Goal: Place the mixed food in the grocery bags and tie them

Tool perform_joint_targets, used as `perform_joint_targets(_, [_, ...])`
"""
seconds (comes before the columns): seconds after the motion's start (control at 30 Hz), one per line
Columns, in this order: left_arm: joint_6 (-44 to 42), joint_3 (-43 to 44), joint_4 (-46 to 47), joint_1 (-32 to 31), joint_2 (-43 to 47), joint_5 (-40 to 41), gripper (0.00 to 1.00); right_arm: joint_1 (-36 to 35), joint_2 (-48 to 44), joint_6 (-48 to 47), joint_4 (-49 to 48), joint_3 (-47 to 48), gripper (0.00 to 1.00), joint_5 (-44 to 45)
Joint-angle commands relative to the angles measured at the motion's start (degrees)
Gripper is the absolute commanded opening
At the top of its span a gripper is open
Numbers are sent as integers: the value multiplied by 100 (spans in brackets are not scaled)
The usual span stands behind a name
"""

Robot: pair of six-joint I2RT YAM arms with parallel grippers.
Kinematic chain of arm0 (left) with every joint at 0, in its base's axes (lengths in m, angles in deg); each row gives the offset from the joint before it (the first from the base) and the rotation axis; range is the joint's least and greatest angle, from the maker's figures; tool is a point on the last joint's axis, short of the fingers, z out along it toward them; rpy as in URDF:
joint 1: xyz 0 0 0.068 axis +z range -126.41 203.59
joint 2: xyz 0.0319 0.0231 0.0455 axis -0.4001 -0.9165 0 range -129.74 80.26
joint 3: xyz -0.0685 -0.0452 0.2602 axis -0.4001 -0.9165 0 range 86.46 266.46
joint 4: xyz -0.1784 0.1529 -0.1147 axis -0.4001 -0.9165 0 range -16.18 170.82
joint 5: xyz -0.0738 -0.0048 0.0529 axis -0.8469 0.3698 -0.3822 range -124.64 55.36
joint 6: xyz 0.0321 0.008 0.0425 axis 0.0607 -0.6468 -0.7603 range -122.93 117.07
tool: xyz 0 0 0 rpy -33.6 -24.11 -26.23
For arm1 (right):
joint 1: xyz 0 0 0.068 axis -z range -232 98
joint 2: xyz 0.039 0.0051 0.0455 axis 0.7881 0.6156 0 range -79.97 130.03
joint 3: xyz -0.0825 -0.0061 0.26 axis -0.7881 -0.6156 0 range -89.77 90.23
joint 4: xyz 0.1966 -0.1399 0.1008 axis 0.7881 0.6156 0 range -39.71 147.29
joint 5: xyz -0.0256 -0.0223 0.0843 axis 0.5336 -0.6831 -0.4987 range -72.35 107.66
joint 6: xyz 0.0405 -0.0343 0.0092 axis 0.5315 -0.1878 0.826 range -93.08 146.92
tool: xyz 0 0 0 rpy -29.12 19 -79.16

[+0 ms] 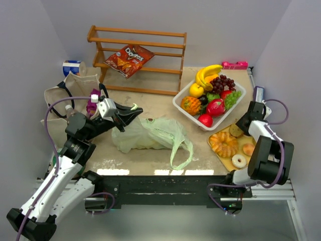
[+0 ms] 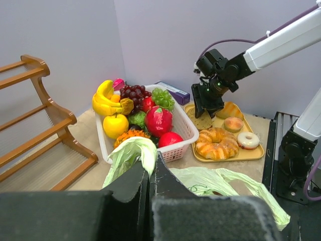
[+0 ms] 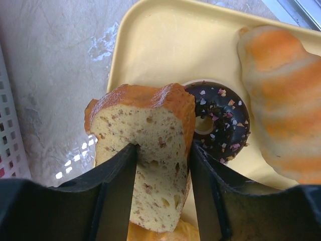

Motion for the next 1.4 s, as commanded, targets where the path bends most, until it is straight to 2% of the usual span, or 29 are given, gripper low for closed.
perform_joint_targets(0.0, [-144,68,132,27,63,92,0,54,-121,156,-228,15,39,-168])
perform_joint_targets(0.07, [-144,59,124,27,72,101,0,54,-376,183,-166,-20,30,112])
perform_joint_targets(0.17, [-161,60,115,27,63,110,0,46,-1026,113,-70,6,21,517])
perform_joint_targets(0.3, [-152,77,123,27,45,83,0,45,-1659,-89,352,497,0,554])
perform_joint_targets(0.33, [-152,68,123,27,63,83,0,54,-1782,-90,466,620,0,466])
perform_joint_targets(0.43, [-170,77,123,27,63,40,0,46,-2439,-46,651,937,0,-358])
perform_joint_targets(0.47, [-196,77,123,27,71,-4,0,45,-2643,-11,417,929,0,-1266])
perform_joint_targets(0.57, [-205,68,167,27,98,-215,0,-112,-3469,331,-425,754,0,-2248])
perform_joint_targets(0.6, [-205,60,185,27,107,-268,0,-356,-3575,384,-604,762,0,-2703])
perform_joint_targets(0.67, [-205,33,273,27,142,-435,0,-796,-3690,324,-929,902,0,-2918])
perform_joint_targets(0.7, [-188,-2,308,27,159,-470,0,-1433,-3664,158,-1009,955,0,-3032])
perform_joint_targets(0.77, [-179,-11,361,27,160,-549,0,-2183,-3446,-27,-1220,1113,0,-3033])
perform_joint_targets(0.8, [-188,-11,361,27,151,-576,0,-2857,-3331,-194,-1316,1148,0,-2998])
perform_joint_targets(0.87, [-188,-11,378,27,151,-628,0,-3493,-3025,-344,-1703,1131,0,-2840])
perform_joint_targets(0.9, [-179,-11,378,27,151,-637,0,-4080,-2927,-545,-1852,1096,0,-2752])
perform_joint_targets(1.0, [-205,-20,370,27,151,-611,0,-5013,-2445,-749,-2493,1035,0,-2584])
perform_joint_targets(1.1, [-223,-20,352,27,133,-585,0,-5700,-1935,-924,-3162,999,0,-2470])
perform_joint_targets(1.37, [-275,-11,299,27,115,-532,0,-6502,-1239,-1074,-3980,921,0,-2515])
